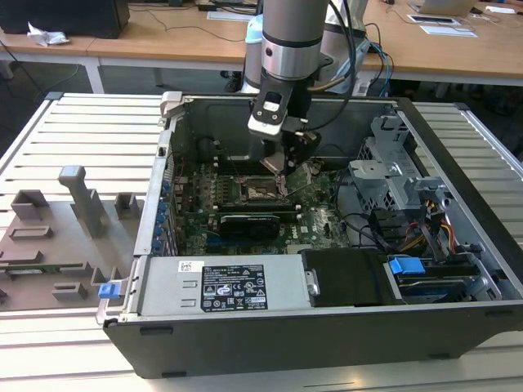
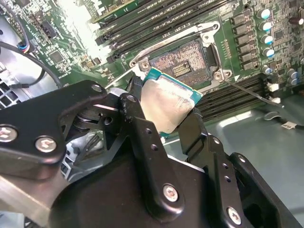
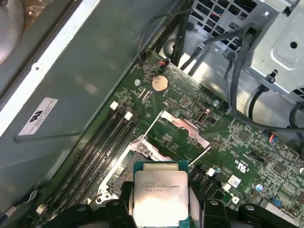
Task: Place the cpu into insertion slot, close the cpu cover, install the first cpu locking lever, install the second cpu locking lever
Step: 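Place the cpu into insertion slot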
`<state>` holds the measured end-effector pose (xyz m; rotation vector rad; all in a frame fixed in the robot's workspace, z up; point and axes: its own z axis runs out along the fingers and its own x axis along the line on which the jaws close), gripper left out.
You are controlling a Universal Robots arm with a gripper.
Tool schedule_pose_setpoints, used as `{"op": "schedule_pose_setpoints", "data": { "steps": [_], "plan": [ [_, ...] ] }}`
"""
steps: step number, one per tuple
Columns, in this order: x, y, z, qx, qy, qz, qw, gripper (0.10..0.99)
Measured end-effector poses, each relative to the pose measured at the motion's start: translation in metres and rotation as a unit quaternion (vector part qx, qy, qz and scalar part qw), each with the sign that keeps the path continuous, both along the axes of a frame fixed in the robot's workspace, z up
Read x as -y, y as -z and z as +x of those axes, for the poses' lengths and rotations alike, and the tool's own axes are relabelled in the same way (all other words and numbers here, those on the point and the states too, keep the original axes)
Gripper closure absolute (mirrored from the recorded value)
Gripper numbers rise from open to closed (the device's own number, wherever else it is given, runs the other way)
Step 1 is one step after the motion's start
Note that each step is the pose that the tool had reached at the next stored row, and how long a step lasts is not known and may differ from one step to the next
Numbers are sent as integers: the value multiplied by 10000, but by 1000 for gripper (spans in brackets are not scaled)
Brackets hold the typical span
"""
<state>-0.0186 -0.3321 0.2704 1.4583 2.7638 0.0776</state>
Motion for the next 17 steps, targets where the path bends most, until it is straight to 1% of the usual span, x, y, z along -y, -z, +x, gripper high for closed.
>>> {"op": "schedule_pose_setpoints", "data": {
  "steps": [2,4,10,14,17],
  "plan": [
    [0,0,0,0,151,0,9999,541],
    [0,1,0,0,246,0,9997,541],
    [0,2,0,0,556,-3,9985,541],
    [0,2,0,0,760,-7,9971,541],
    [0,3,0,0,929,-10,9957,541]
  ]
}}
